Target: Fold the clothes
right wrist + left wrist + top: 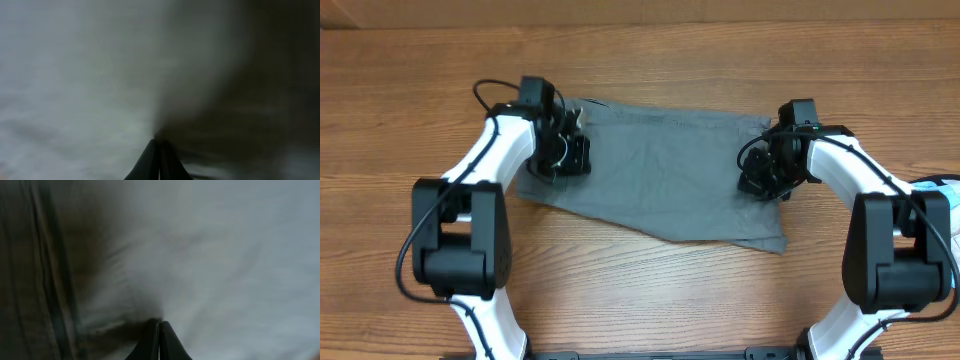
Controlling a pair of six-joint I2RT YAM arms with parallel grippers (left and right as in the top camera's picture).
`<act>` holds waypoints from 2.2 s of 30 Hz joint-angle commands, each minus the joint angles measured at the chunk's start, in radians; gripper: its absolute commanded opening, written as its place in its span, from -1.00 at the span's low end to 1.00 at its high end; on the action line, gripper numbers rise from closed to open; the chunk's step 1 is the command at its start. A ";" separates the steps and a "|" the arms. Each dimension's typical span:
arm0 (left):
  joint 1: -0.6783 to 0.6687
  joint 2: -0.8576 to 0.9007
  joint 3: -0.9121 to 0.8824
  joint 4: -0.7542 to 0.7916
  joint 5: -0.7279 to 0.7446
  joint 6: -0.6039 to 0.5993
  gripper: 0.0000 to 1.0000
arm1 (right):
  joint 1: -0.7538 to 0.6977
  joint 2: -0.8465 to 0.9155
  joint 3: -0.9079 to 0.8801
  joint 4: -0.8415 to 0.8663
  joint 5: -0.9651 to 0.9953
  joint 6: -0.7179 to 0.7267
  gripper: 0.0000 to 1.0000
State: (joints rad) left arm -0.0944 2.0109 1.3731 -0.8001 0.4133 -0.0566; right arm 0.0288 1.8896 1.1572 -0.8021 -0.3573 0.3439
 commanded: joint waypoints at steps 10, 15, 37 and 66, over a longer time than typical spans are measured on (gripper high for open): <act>0.129 0.077 0.003 -0.089 -0.215 -0.026 -0.92 | -0.177 -0.001 0.009 -0.138 0.227 0.023 -0.92; 0.153 0.039 0.069 -0.194 -0.099 -0.019 -0.92 | -0.188 -0.026 0.060 -0.198 0.063 -0.068 -0.92; -0.056 0.092 0.113 0.262 0.038 -0.283 -0.90 | 0.227 0.017 0.112 0.489 -0.209 0.194 -0.92; 0.135 0.166 0.114 0.203 -0.005 -0.175 -0.84 | -0.078 0.314 0.112 0.546 -0.182 0.168 -0.92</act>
State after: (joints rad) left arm -0.0208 2.1651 1.4773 -0.5911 0.4698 -0.2584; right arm -0.0242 2.1811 1.2907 -0.2100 -0.6609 0.6289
